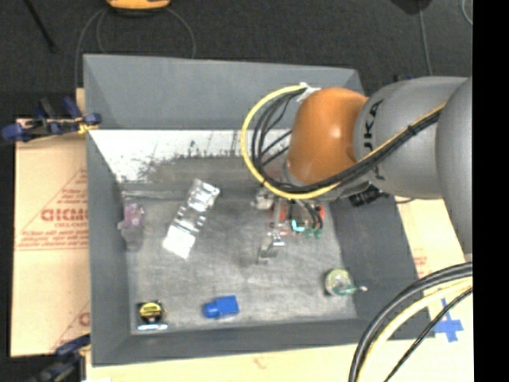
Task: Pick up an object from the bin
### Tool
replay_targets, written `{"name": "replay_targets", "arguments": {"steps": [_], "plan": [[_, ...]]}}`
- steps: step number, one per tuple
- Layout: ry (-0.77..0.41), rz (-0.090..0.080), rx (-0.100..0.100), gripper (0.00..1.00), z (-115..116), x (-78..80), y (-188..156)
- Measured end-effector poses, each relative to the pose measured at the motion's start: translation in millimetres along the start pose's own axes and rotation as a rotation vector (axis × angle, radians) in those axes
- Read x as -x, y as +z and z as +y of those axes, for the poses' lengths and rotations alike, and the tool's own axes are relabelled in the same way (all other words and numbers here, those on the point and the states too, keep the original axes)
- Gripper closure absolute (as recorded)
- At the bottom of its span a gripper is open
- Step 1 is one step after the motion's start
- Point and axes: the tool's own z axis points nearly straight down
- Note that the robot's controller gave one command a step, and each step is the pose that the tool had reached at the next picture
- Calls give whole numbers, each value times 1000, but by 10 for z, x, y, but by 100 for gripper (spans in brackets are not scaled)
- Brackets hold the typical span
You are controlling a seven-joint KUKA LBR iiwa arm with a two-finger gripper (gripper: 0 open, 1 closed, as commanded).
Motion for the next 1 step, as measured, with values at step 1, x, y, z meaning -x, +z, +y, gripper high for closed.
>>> {"name": "replay_targets", "arguments": {"steps": [1], "plan": [[327,-8,6,0,391,585,-18]]}}
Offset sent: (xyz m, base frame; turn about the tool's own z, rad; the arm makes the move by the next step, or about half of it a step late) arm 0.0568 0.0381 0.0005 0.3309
